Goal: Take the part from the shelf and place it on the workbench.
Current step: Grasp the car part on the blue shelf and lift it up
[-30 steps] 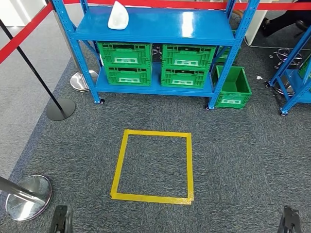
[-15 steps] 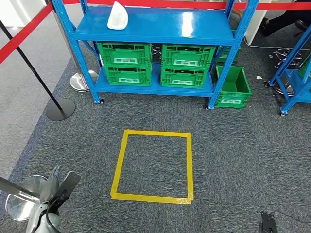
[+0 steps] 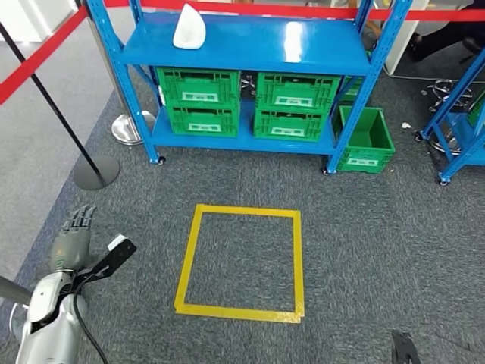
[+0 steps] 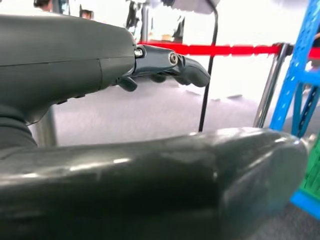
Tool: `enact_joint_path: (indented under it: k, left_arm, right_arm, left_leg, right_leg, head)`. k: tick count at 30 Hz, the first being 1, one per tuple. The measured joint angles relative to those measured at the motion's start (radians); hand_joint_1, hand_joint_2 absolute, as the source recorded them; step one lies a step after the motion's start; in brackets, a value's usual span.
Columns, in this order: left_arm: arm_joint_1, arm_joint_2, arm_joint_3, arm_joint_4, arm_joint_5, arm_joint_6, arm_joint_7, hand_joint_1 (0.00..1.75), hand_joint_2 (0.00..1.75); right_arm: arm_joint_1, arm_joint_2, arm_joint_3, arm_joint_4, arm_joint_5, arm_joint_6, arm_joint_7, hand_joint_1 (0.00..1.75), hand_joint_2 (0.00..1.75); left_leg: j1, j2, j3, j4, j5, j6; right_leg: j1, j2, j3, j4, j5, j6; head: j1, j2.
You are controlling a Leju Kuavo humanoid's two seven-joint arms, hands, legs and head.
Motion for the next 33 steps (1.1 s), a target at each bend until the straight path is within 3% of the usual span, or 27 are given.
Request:
enact_joint_path:
  k: [2,3,4,6,7,9,12,14,16,18,19,22,23,24,27,29,31,32,33]
  left_arm:
    - [-0.009,0.011,-0.022,-0.007,-0.001,-0.008,0.001,0.00,0.00]
    - [-0.013,0.017,-0.033,-0.009,0.002,-0.012,-0.003,0.00,0.00]
    - [-0.017,0.022,-0.044,-0.009,0.006,-0.016,-0.007,0.00,0.00]
    - [-0.029,0.032,-0.064,-0.012,0.010,-0.021,-0.013,0.00,0.00]
    - [-0.036,0.037,-0.072,-0.014,0.011,-0.022,-0.013,0.00,0.00]
    - [-0.048,0.048,-0.089,-0.020,0.009,-0.027,-0.009,0.00,0.00]
    - [-0.060,0.062,-0.114,-0.031,0.002,-0.037,0.004,0.00,0.00]
    - [-0.071,0.069,-0.128,-0.037,-0.003,-0.043,0.011,0.00,0.00]
    - [-0.078,0.076,-0.137,-0.039,-0.007,-0.049,0.018,0.00,0.00]
    - [-0.077,0.081,-0.142,-0.040,-0.007,-0.055,0.021,0.00,0.00]
    - [-0.077,0.083,-0.145,-0.040,-0.004,-0.059,0.021,0.00,0.00]
    - [-0.080,0.089,-0.153,-0.041,0.013,-0.072,0.019,0.00,0.00]
    - [-0.079,0.090,-0.157,-0.042,0.018,-0.077,0.017,0.00,0.00]
    - [-0.079,0.091,-0.161,-0.042,0.021,-0.080,0.016,0.00,0.00]
    - [-0.080,0.095,-0.171,-0.047,0.024,-0.085,0.014,0.00,0.00]
    - [-0.084,0.099,-0.176,-0.051,0.024,-0.086,0.014,0.00,0.00]
    - [-0.085,0.102,-0.182,-0.052,0.024,-0.088,0.015,0.00,0.00]
    - [-0.084,0.102,-0.183,-0.052,0.024,-0.090,0.015,0.00,0.00]
    - [-0.083,0.102,-0.185,-0.052,0.024,-0.092,0.016,0.00,0.00]
  right_arm:
    - [0.002,0.000,0.000,0.002,0.003,0.008,-0.004,0.00,0.00]
    - [0.002,0.000,0.000,0.004,0.005,0.012,-0.008,0.00,0.00]
    - [0.002,0.000,0.000,0.005,0.006,0.015,-0.013,0.00,0.00]
    - [0.001,0.000,0.000,0.006,0.010,0.017,-0.021,0.00,0.00]
    - [0.000,0.000,0.000,0.007,0.012,0.017,-0.024,0.00,0.00]
    - [-0.003,0.000,0.000,0.009,0.018,0.018,-0.028,0.00,0.00]
    - [-0.004,0.000,-0.001,0.010,0.028,0.019,-0.029,0.00,0.00]
    - [-0.006,0.000,-0.002,0.011,0.032,0.019,-0.026,0.00,0.00]
    - [-0.007,0.000,-0.003,0.012,0.034,0.019,-0.023,0.00,0.00]
    - [-0.004,0.000,-0.005,0.013,0.037,0.019,-0.020,0.00,0.00]
    - [-0.004,0.000,-0.005,0.014,0.038,0.019,-0.018,0.00,0.00]
    - [-0.005,0.000,-0.006,0.014,0.041,0.020,-0.016,0.00,0.00]
    - [-0.006,0.000,-0.007,0.015,0.041,0.020,-0.015,0.00,0.00]
    - [-0.006,0.000,-0.009,0.015,0.042,0.021,-0.015,0.00,0.00]
    - [-0.007,0.000,-0.013,0.016,0.045,0.024,-0.016,0.00,0.00]
    - [-0.008,0.000,-0.015,0.016,0.046,0.025,-0.018,0.00,0.00]
    - [-0.008,0.000,-0.018,0.017,0.047,0.027,-0.020,0.00,0.00]
    - [-0.006,0.000,-0.020,0.018,0.047,0.028,-0.021,0.00,0.00]
    - [-0.005,0.000,-0.023,0.018,0.048,0.029,-0.022,0.00,0.00]
  left_leg:
    - [-0.001,0.001,0.008,0.000,-0.007,-0.002]
    - [0.000,0.000,0.015,0.000,-0.011,-0.006]
    - [0.001,0.000,0.025,0.000,-0.018,-0.010]
    - [0.006,0.001,0.047,0.001,-0.032,-0.023]
    - [0.007,0.001,0.054,0.001,-0.039,-0.030]
    - [0.007,0.001,0.063,-0.003,-0.045,-0.048]
    - [0.011,0.001,0.066,0.015,-0.046,-0.066]
    - [0.011,0.001,0.014,0.108,-0.071,-0.071]
    - [0.010,0.000,-0.080,0.248,-0.125,-0.075]
    - [0.010,0.000,-0.143,0.308,-0.145,-0.075]
    - [0.010,0.000,-0.147,0.284,-0.123,-0.074]
    - [0.012,0.003,-0.101,0.089,0.027,-0.071]
    - [0.013,0.004,-0.090,0.040,0.056,-0.068]
    - [0.012,0.005,-0.086,0.013,0.068,-0.063]
    - [0.012,0.002,-0.076,0.007,0.069,-0.039]
    - [0.012,0.002,-0.060,0.004,0.067,-0.021]
    - [0.005,0.002,-0.049,0.004,0.058,-0.010]
    - [0.001,0.002,-0.044,0.004,0.052,-0.006]
    - [-0.004,0.001,-0.038,0.004,0.046,-0.003]
  right_leg:
    - [0.002,0.000,-0.072,0.114,-0.030,0.000]
    - [0.002,0.000,-0.082,0.116,-0.016,-0.002]
    - [0.002,-0.001,-0.070,0.074,0.019,-0.004]
    - [0.003,-0.003,-0.012,-0.071,0.106,-0.009]
    - [0.006,-0.006,0.013,-0.131,0.125,-0.014]
    - [0.012,-0.009,0.033,-0.181,0.123,-0.028]
    - [0.012,-0.003,0.055,-0.190,0.119,-0.053]
    - [0.011,0.001,0.075,-0.196,0.113,-0.063]
    - [0.011,0.004,0.090,-0.198,0.101,-0.068]
    - [0.011,0.010,0.111,-0.200,0.085,-0.068]
    - [0.011,0.013,0.125,-0.201,0.076,-0.067]
    - [0.011,0.023,0.163,-0.204,0.050,-0.054]
    - [0.012,0.026,0.170,-0.207,0.039,-0.048]
    - [0.014,0.027,0.175,-0.212,0.027,-0.041]
    - [0.014,0.023,0.194,-0.224,-0.001,-0.024]
    - [0.013,0.010,0.164,-0.146,-0.042,-0.018]
    - [0.017,0.001,0.068,0.015,-0.103,-0.018]
    - [0.019,0.000,0.019,0.083,-0.116,-0.020]
    - [0.023,0.000,-0.017,0.116,-0.107,-0.025]
  head:
    - [0.001,0.000]
    - [0.002,0.000]
    - [0.002,0.000]
    - [0.002,0.000]
    - [0.003,0.000]
    - [0.003,0.000]
    - [0.001,0.000]
    - [-0.004,0.000]
    - [-0.008,0.000]
    - [-0.010,0.000]
    - [-0.010,0.000]
    - [-0.016,0.000]
    - [-0.018,0.000]
    - [-0.021,0.000]
    - [-0.019,0.000]
    - [-0.015,0.000]
    - [-0.011,0.000]
    - [-0.010,0.000]
    - [-0.010,0.000]
